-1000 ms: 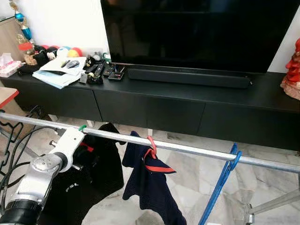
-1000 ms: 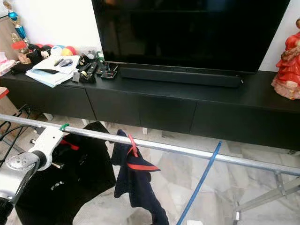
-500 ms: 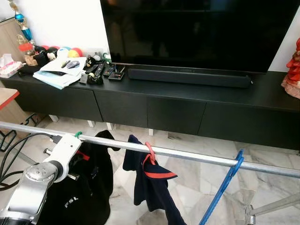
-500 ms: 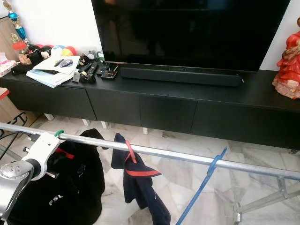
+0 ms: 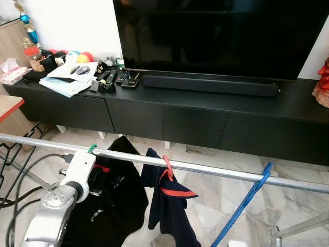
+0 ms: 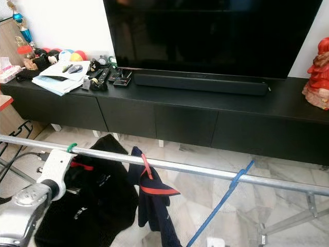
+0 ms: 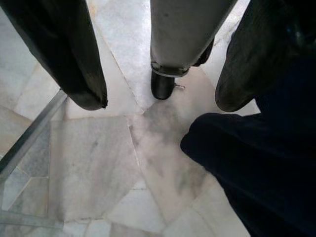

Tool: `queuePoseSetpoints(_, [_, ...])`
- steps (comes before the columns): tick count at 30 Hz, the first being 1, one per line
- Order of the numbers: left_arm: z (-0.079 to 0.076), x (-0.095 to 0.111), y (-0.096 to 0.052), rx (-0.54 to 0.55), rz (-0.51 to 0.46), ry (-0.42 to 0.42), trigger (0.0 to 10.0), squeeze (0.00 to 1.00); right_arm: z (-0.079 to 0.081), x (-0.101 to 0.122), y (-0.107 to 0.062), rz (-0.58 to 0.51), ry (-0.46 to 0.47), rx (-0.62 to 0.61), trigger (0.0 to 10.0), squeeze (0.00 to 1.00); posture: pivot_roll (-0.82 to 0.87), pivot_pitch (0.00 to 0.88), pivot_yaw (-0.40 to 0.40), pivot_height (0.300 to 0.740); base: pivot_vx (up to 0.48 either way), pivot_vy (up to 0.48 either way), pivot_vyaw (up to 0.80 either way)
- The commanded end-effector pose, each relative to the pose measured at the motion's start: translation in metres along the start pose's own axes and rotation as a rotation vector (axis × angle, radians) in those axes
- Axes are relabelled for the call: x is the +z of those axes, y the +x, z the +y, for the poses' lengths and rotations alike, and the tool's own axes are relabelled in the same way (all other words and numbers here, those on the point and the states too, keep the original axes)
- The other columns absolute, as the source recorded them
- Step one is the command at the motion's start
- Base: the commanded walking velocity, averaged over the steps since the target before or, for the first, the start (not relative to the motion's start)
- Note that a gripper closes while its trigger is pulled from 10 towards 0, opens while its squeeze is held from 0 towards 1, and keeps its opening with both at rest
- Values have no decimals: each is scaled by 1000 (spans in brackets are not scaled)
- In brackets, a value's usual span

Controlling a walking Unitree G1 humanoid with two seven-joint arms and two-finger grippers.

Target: Hang hanger

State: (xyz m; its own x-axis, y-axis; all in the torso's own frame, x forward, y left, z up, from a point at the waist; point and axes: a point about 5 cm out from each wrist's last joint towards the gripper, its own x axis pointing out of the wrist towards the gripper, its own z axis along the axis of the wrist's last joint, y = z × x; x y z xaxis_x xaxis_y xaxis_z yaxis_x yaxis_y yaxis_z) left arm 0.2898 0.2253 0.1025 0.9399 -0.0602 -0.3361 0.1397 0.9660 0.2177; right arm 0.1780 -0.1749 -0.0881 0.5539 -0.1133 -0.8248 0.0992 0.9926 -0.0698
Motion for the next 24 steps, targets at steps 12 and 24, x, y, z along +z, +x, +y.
queuePoseSetpoints(12, [4,-9,-10,37,-39,-52,10000,1000,13,-5,-1,35,-16,4,10000,0,89,68,49,740,0,0,0])
queuePoseSetpoints(24, [1,-2,-35,-23,-149,-99,10000,1000,1,-5,-1,24,-15,-10,10000,0,95,72,54,740,0,0,0])
